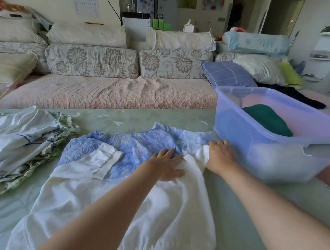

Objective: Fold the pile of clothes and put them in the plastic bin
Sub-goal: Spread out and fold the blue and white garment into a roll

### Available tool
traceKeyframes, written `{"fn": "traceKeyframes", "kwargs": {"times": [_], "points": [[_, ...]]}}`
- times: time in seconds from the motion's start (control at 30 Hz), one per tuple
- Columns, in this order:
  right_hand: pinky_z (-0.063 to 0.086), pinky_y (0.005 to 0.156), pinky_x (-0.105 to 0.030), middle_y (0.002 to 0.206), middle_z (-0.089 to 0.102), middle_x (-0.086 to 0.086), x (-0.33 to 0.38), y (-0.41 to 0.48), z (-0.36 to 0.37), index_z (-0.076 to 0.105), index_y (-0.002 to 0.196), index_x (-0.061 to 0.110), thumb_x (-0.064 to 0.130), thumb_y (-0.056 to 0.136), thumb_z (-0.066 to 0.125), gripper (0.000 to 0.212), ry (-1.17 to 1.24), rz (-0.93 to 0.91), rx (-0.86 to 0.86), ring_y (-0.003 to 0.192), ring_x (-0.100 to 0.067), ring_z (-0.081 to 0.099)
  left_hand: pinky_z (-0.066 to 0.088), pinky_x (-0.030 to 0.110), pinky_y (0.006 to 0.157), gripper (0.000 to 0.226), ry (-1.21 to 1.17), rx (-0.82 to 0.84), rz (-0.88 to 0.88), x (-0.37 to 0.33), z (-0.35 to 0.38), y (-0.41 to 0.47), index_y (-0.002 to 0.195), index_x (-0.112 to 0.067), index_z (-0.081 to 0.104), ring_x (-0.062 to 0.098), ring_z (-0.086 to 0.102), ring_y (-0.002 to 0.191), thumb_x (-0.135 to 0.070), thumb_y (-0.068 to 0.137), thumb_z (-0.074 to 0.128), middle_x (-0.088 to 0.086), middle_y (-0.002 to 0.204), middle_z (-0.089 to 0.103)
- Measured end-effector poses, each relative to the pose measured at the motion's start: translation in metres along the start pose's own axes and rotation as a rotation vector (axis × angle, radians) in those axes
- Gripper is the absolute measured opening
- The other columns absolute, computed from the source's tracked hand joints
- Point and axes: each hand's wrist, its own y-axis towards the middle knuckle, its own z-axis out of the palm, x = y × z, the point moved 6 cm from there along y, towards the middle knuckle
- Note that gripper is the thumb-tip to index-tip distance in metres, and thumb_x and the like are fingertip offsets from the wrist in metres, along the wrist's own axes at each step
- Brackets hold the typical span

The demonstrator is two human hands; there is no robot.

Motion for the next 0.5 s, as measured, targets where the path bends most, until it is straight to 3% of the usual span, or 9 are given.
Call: {"fn": "traceKeyframes", "kwargs": {"times": [0.1,0.17,0.23,0.33,0.4,0.5], "points": [[0.044,0.091,-0.033,0.126,0.063,-0.003,-0.003,0.003,-0.012,0.060,0.122,0.021,0.023,0.092,0.055,0.031,-0.039,0.084,-0.024,0.119,-0.026,0.056,0.016,0.049,0.118,0.067,-0.056,-0.016,0.007,0.001,-0.005,0.003,0.152,-0.040,0.020,0.025,0.007,0.149,-0.061,0.093,0.042,-0.001,0.163,0.011],[0.040,0.090,-0.036,0.121,0.064,-0.004,-0.002,0.005,-0.023,0.063,0.115,0.021,0.027,0.091,0.054,0.027,0.018,0.122,-0.132,0.114,-0.028,0.056,0.037,0.043,0.107,0.042,-0.234,-0.121,0.030,0.003,-0.018,0.003,0.130,-0.037,0.052,0.029,0.038,0.135,-0.053,0.091,0.051,0.002,0.137,0.048],[0.038,0.086,-0.039,0.112,0.063,-0.007,0.003,0.007,-0.040,0.065,0.107,0.020,0.022,0.089,0.049,0.024,0.132,0.109,-0.311,0.106,-0.032,0.058,0.044,0.030,0.088,0.020,-0.478,-0.261,0.014,0.009,-0.033,-0.001,0.105,-0.028,0.063,0.026,0.057,0.114,-0.040,0.093,0.053,0.000,0.109,0.060],[0.036,0.073,-0.040,0.091,0.065,-0.006,0.027,-0.004,-0.075,0.066,0.079,0.020,0.015,0.077,0.039,0.028,0.357,-0.188,-0.670,0.081,-0.035,0.061,0.044,0.026,0.087,0.026,-0.763,-0.410,-0.063,0.022,-0.057,-0.010,0.118,-0.019,0.064,0.020,0.061,0.103,-0.025,0.099,0.048,0.002,0.114,0.064],[0.036,0.077,-0.040,0.093,0.068,0.000,0.054,-0.019,-0.098,0.066,0.071,0.023,0.017,0.074,0.046,0.022,0.412,-0.452,-0.849,0.082,-0.031,0.062,0.048,0.032,0.078,0.021,-1.137,-0.428,-0.095,0.033,-0.065,-0.015,0.111,-0.016,0.061,0.021,0.063,0.084,-0.024,0.101,0.045,0.009,0.108,0.065],[0.040,0.090,-0.043,0.117,0.065,-0.001,0.103,-0.035,-0.106,0.070,0.102,0.024,0.023,0.075,0.057,0.030,0.360,-0.645,-0.821,0.101,-0.027,0.060,0.050,0.032,0.068,0.033,-1.556,-0.421,-0.197,0.051,-0.066,-0.032,0.113,-0.013,0.055,0.022,0.063,0.074,-0.039,0.104,0.037,0.011,0.102,0.065]]}}
